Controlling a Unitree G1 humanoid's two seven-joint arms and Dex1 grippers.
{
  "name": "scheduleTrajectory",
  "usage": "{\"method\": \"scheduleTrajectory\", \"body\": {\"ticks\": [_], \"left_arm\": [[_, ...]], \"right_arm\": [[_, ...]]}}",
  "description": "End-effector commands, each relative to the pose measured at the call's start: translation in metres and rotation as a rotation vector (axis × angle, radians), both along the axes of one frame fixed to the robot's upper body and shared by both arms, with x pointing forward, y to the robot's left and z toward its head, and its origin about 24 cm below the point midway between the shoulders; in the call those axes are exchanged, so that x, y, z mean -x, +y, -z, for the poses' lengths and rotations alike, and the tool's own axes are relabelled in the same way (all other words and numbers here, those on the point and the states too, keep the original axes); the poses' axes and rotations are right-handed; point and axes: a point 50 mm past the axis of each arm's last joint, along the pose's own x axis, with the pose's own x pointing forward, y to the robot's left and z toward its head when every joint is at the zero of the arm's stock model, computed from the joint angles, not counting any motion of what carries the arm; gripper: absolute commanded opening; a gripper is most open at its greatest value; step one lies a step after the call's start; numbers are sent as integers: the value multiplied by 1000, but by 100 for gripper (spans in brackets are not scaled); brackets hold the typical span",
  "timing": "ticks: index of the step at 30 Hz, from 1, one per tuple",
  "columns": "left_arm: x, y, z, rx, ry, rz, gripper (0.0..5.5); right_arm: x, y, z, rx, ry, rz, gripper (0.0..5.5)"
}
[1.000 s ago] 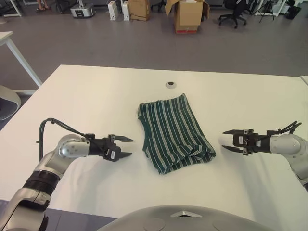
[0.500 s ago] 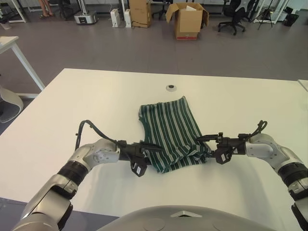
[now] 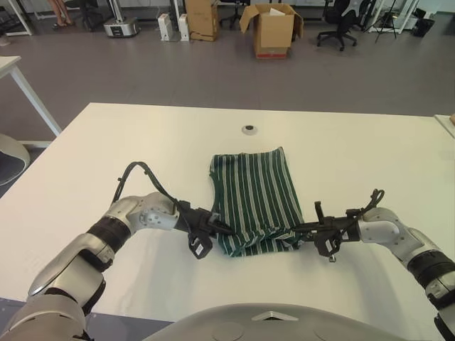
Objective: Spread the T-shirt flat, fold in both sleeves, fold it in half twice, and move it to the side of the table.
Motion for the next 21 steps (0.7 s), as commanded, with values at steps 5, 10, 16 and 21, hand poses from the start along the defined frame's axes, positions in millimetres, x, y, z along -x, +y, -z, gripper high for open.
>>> {"method": "scheduleTrajectory", "body": {"ticks": [5, 10, 16, 21], "left_arm": [[78, 31, 6, -183, 420, 102, 0], [57, 29, -28, -82, 701, -165, 0], [4, 40, -50, 79, 969, -481, 0], [-26, 61, -45, 142, 1056, -680, 0]], "right_arm": [[62, 9, -10, -41, 351, 77, 15], [55, 13, -37, -158, 667, 329, 15], [-6, 10, -79, -308, 906, 501, 15], [-51, 13, -83, -345, 898, 584, 15]]}}
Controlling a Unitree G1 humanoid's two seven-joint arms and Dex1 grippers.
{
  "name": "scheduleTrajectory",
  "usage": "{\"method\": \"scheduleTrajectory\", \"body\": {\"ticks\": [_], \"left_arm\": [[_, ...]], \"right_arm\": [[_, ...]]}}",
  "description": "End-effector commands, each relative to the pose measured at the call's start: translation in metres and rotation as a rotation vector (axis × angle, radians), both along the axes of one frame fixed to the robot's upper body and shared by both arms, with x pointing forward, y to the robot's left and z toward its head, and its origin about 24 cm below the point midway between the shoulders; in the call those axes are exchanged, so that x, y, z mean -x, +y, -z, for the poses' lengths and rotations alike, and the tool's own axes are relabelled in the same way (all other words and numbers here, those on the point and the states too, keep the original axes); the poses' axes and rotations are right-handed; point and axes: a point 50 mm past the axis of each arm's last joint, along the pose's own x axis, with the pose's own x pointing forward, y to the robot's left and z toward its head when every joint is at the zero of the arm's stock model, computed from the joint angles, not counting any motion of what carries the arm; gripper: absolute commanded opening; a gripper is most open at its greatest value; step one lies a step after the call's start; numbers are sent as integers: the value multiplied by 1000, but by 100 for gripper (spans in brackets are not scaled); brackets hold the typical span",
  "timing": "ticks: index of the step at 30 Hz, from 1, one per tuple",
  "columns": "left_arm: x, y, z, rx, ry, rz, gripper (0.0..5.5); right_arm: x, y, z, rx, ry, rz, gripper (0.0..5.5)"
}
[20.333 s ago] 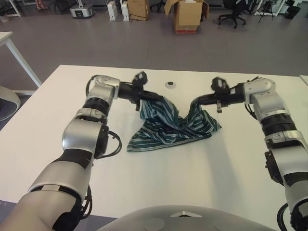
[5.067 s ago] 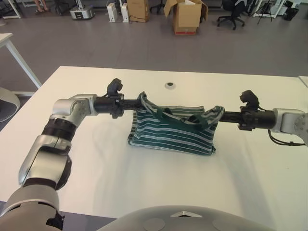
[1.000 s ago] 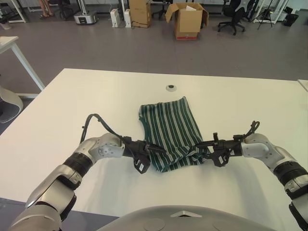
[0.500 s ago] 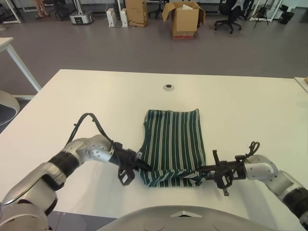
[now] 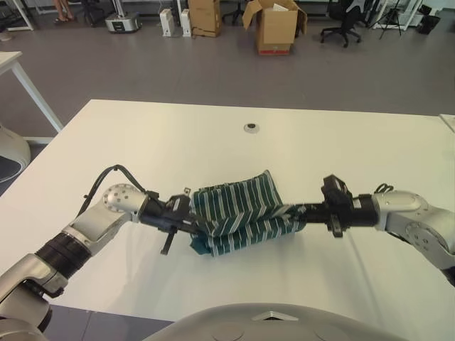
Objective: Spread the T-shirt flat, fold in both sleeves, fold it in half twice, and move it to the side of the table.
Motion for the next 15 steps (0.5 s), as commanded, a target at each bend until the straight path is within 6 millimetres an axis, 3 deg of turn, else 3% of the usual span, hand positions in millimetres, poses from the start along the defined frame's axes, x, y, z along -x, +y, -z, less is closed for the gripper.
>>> {"method": "scheduleTrajectory", "body": {"ticks": [1, 5, 9, 11, 12, 15], "left_arm": [[-20, 17, 11, -28, 84, -167, 0], [-35, 18, 33, -36, 244, -308, 0], [-50, 10, 58, 2, 356, -506, 0], [-54, 7, 64, 21, 378, -571, 0], [-55, 6, 66, 52, 414, -605, 0], [-50, 3, 71, 121, 565, -641, 69]], "right_arm": [[-33, 2, 3, 27, 22, 78, 15], [-56, 9, 26, 83, 82, 117, 15], [-86, 21, 55, 146, 127, 266, 15], [-97, 22, 60, 150, 150, 347, 15], [-102, 24, 59, 116, 172, 377, 52], [-111, 27, 56, 17, 247, 451, 112]]}}
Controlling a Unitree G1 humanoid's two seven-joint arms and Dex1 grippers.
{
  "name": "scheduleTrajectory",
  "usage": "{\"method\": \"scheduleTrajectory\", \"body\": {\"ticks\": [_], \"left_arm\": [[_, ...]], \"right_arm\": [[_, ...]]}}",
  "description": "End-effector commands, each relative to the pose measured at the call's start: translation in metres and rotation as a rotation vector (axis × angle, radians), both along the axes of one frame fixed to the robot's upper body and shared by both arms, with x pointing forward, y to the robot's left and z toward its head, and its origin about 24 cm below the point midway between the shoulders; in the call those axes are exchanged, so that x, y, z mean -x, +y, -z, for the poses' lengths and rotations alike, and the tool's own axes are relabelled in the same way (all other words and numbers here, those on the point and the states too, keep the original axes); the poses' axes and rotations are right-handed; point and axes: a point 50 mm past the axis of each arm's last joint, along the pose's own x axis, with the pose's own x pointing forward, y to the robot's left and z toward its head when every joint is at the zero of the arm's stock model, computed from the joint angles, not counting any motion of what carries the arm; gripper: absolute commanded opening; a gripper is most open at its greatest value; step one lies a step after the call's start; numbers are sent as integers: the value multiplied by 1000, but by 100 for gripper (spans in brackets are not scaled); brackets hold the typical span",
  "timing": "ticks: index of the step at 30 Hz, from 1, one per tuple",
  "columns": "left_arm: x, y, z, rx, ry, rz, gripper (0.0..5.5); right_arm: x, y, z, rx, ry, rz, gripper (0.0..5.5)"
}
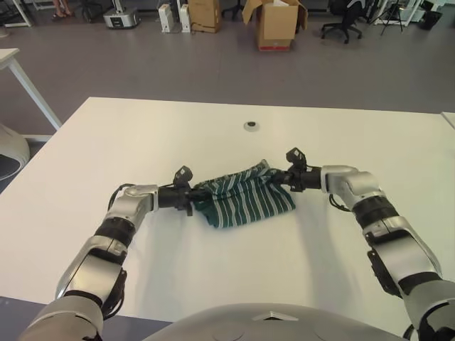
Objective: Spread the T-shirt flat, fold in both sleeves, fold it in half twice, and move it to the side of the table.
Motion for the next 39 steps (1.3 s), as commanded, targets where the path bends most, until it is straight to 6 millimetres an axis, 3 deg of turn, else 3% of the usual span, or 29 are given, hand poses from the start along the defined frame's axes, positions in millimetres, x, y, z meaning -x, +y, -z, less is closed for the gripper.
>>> {"method": "scheduleTrajectory", "body": {"ticks": [1, 2, 5, 8, 13, 15, 17, 21, 24, 27, 29, 31, 33, 35, 39], "left_arm": [[5, 2, 5, 52, 127, -56, 76], [5, 2, 5, 54, 135, -58, 94], [9, 14, 17, 108, 307, -294, 142], [-2, 19, -3, 225, 293, -473, 152], [-7, 5, -70, 247, -66, -342, 152], [-18, 3, -92, 122, -294, -329, 152], [-26, -6, -99, -32, -480, -246, 152], [-35, -39, -71, -344, -727, 50, 152], [-24, -59, -39, -363, -711, 324, 152], [-31, -60, -11, -488, -648, 368, 152], [-40, -45, 2, -603, -555, 231, 152], [-42, 0, 13, -708, -404, -40, 152], [-30, 51, 21, -785, -281, -250, 152], [-15, 90, 25, -865, -224, -368, 152], [5, 134, 25, -949, -177, -556, 152]], "right_arm": [[-13, 0, -10, -81, 30, 88, 123], [-13, 0, -10, -86, 35, 92, 142], [-25, -13, -21, -188, 106, 287, 184], [-26, -18, -28, -140, 1, 317, 184], [-18, -26, -36, -192, -77, 377, 184], [-16, -29, -37, -215, -86, 405, 184], [-16, -30, -38, -234, -90, 422, 184], [-15, -28, -38, -248, -92, 424, 184], [-14, -29, -36, -245, -86, 422, 184], [-12, -32, -34, -248, -82, 435, 184], [-12, -31, -33, -249, -82, 435, 184], [-10, -32, -34, -256, -84, 440, 184], [-6, -37, -30, -259, -78, 463, 184], [-1, -43, -26, -262, -76, 496, 184], [4, -55, -25, -303, -94, 588, 184]]}}
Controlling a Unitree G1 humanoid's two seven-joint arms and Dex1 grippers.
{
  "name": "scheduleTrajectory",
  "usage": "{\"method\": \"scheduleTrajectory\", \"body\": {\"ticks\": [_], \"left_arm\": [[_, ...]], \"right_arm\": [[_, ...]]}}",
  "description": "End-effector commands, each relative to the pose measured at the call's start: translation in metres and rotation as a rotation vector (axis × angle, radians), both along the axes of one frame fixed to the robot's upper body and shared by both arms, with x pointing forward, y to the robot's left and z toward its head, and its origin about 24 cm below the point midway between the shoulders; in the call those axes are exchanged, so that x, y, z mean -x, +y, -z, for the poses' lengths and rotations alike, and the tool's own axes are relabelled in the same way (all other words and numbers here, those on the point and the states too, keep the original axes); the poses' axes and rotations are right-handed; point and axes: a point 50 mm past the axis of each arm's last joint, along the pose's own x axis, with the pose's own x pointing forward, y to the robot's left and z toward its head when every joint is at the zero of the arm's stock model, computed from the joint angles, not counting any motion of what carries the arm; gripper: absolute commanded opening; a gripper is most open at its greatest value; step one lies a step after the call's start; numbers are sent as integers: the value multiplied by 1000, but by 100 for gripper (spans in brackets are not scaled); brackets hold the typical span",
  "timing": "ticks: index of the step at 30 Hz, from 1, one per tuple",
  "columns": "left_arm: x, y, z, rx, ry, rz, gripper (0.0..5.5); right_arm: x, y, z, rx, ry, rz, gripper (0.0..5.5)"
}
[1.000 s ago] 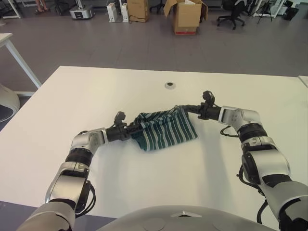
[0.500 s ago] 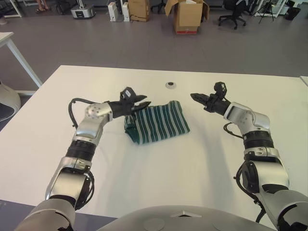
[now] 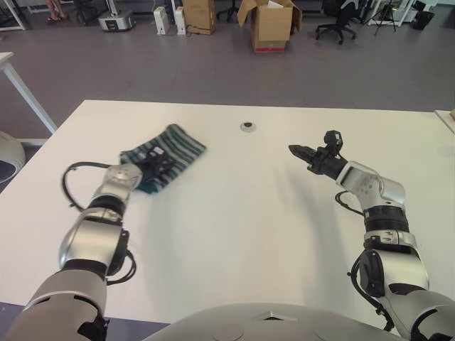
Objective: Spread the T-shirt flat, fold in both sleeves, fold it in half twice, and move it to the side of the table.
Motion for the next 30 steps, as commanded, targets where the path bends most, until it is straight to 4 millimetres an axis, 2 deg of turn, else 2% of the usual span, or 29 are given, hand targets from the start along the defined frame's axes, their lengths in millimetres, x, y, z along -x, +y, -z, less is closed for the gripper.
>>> {"method": "scheduleTrajectory", "body": {"ticks": [1, 3, 5, 7, 9, 11, 12, 14, 18, 24, 30], "left_arm": [[43, 34, 38, -39, 178, -183, 152], [21, 27, 14, 111, -4, -217, 152], [1, 11, -12, 268, -167, -151, 152], [-28, -33, -54, 550, -358, -34, 152], [-34, -75, -78, 726, -452, 67, 152], [-23, -108, -69, 822, -420, 72, 152], [-16, -116, -59, 841, -387, 46, 152], [-5, -126, -43, 859, -347, -7, 152], [11, -142, -27, 866, -296, -67, 152], [29, -160, -13, 926, -259, -152, 152], [27, -158, -12, 900, -281, -176, 152]], "right_arm": [[1, -8, -6, -48, -35, 81, 184], [0, -11, -16, -58, -86, 123, 184], [-1, -13, -26, -34, -143, 159, 184], [2, -17, -37, 69, -235, 262, 184], [11, -16, -39, 148, -293, 351, 184], [23, -13, -30, 190, -300, 446, 184], [29, -12, -25, 203, -293, 490, 184], [39, -11, -11, 249, -274, 551, 184], [49, -5, 6, 330, -263, 589, 184], [52, 7, 10, 396, -320, 579, 184], [52, 14, 9, 397, -377, 598, 184]]}}
